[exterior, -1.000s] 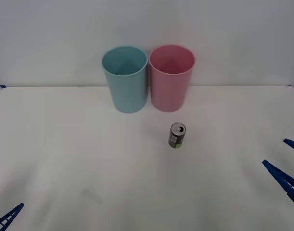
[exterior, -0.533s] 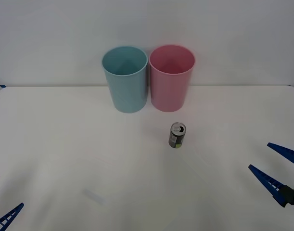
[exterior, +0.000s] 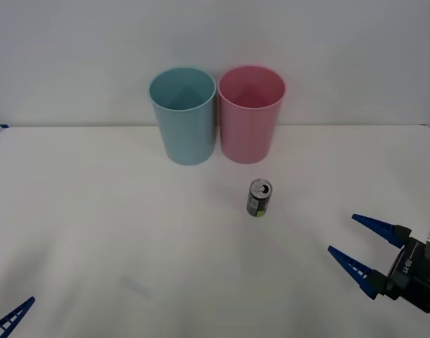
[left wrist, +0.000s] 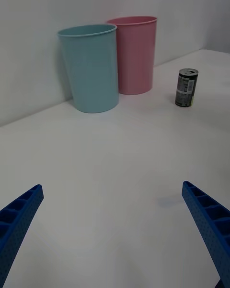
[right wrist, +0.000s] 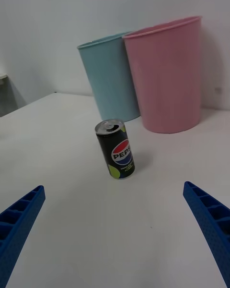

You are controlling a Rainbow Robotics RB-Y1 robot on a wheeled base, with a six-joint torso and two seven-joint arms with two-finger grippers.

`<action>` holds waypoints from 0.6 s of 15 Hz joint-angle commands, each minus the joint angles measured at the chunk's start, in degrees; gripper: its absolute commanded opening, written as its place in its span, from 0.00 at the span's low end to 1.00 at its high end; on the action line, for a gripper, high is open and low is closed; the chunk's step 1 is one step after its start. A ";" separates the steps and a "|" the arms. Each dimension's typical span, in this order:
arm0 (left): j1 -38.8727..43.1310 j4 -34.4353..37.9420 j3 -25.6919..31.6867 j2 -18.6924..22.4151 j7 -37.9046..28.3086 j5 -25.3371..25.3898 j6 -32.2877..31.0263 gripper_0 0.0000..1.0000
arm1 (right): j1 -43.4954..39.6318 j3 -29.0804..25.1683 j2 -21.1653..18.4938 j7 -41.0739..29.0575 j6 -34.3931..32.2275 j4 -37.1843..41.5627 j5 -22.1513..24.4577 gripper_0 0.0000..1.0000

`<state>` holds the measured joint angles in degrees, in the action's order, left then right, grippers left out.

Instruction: Grasp the object on the table and drop it into the matching bin: aluminum can to the light blue bin, PET bottle to the pink bin.

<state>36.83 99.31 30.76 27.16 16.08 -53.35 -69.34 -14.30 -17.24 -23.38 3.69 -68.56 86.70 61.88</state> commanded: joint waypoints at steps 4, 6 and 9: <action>0.00 0.01 0.00 0.00 0.00 0.00 0.00 1.00 | 3.75 7.84 0.27 9.40 9.41 -4.18 0.26 1.00; 0.00 0.01 0.00 0.00 0.00 0.00 0.00 1.00 | 4.63 10.39 0.79 9.49 13.19 -4.53 0.26 1.00; 0.00 0.01 0.00 0.00 0.00 0.00 0.00 1.00 | 7.27 12.59 2.82 9.75 16.62 -6.72 0.96 1.00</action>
<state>36.83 99.31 30.76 27.16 16.08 -53.35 -69.34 -8.04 -4.96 -21.40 13.34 -52.63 80.90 62.27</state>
